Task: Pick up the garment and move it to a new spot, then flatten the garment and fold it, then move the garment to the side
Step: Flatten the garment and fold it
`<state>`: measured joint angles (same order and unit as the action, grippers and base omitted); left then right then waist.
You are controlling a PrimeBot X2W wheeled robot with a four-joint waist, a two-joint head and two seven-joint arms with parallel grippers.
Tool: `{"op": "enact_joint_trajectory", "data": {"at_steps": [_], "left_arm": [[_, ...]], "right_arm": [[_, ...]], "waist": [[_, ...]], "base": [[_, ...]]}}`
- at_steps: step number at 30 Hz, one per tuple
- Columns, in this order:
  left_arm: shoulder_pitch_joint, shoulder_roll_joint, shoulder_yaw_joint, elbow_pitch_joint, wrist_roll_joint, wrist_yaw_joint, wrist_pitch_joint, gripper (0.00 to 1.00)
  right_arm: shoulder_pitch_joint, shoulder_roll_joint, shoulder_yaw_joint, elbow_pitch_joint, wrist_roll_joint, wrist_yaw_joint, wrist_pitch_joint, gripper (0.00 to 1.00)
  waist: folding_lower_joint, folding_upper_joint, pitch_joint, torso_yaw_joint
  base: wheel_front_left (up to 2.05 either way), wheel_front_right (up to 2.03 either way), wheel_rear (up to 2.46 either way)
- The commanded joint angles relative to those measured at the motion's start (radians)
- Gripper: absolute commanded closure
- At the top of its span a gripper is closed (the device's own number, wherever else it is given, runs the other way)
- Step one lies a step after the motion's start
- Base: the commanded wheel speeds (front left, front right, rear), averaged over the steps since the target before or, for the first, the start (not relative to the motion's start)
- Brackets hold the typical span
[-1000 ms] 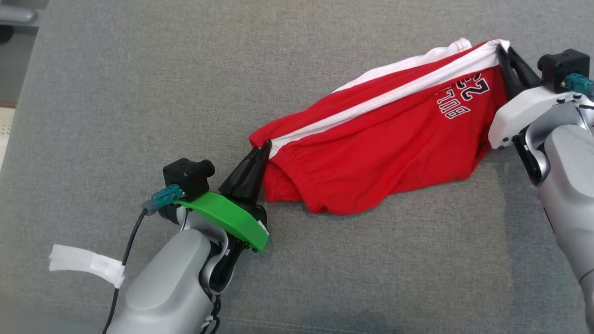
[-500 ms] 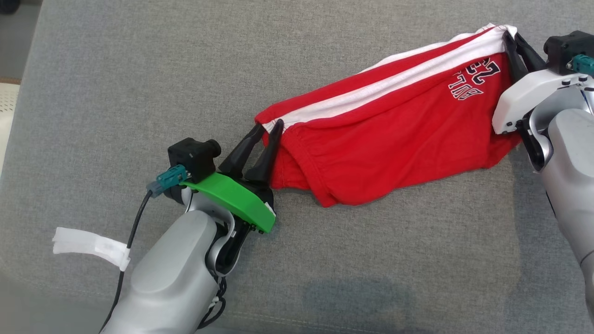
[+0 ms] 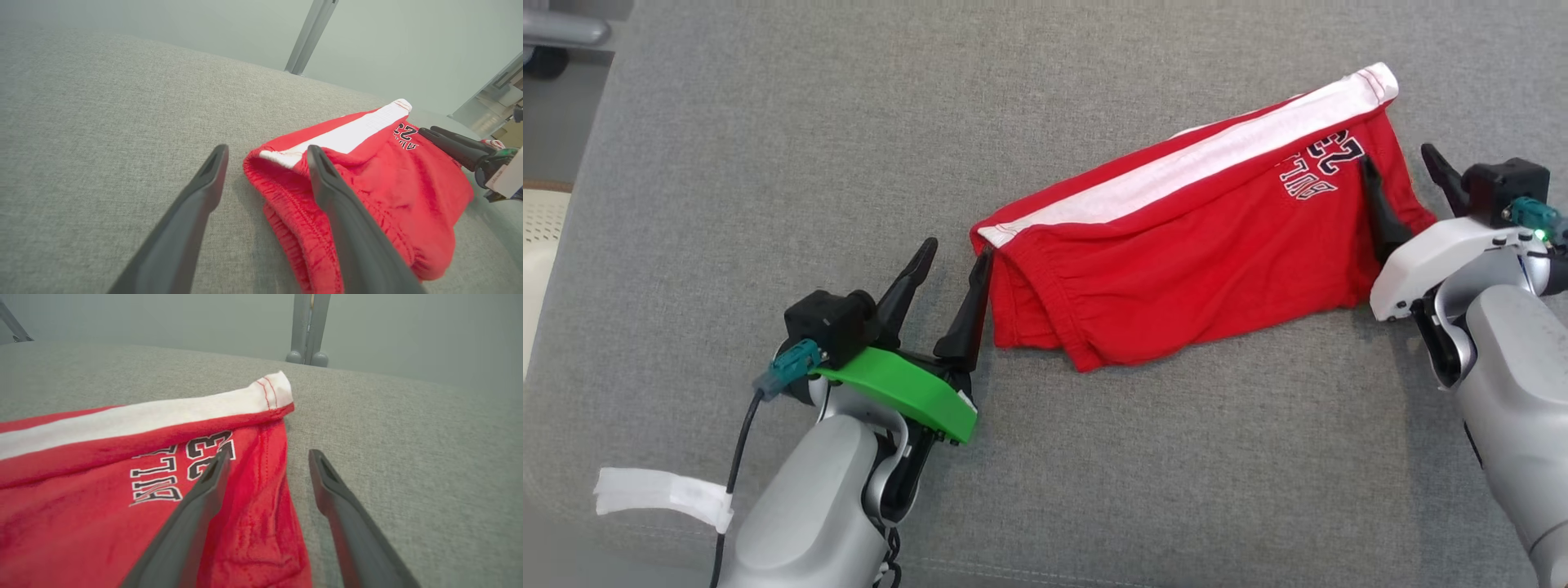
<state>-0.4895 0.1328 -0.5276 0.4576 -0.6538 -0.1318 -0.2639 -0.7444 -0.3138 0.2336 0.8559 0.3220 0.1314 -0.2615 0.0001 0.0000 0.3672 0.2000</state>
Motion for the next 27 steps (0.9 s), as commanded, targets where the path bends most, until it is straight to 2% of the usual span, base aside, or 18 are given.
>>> {"op": "enact_joint_trajectory", "data": {"at_steps": [1,10,17,18,19,20,27], "left_arm": [[0.02,-0.004,0.008,-0.007,0.012,0.003,0.0,0.0],[0.068,-0.008,0.025,-0.033,0.055,0.003,0.0,0.0],[0.079,-0.01,0.029,-0.04,0.07,0.003,0.0,0.0],[0.082,-0.009,0.028,-0.04,0.071,0.003,0.0,0.0],[0.085,-0.007,0.027,-0.041,0.072,0.003,0.0,0.0],[0.088,-0.006,0.027,-0.041,0.074,0.003,0.0,0.0],[0.109,-0.001,0.03,-0.049,0.084,0.003,0.0,0.0]], "right_arm": [[0.027,0.003,-0.007,-0.005,0.009,-0.002,-0.004,0.0],[0.078,0.031,-0.078,0.007,-0.006,-0.002,-0.004,0.0],[0.073,0.058,-0.123,0.125,-0.044,-0.002,0.0,0.0],[0.076,0.064,-0.127,0.14,-0.048,-0.002,0.0,0.31],[0.079,0.069,-0.13,0.153,-0.051,-0.002,0.0,0.8],[0.081,0.072,-0.13,0.166,-0.056,-0.002,0.001,1.0],[0.093,0.067,-0.163,0.158,-0.058,-0.002,0.001,1.0]], "waist": [[-0.0001,0.0,-0.023,-0.005],[-0.0001,0.0,-0.021,0.019],[-0.0001,0.0,-0.031,0.039],[-0.0001,0.0,-0.034,0.04],[-0.0001,0.0,-0.038,0.04],[-0.0001,0.0,-0.041,0.041],[-0.0001,0.0,-0.07,0.033]], "base": [[0.0,0.0,0.0],[0.0,0.0,0.0],[0.0,0.0,0.0],[0.0,0.0,0.0],[0.0,0.0,0.0],[0.0,0.0,0.0],[0.0,0.0,0.0]]}}
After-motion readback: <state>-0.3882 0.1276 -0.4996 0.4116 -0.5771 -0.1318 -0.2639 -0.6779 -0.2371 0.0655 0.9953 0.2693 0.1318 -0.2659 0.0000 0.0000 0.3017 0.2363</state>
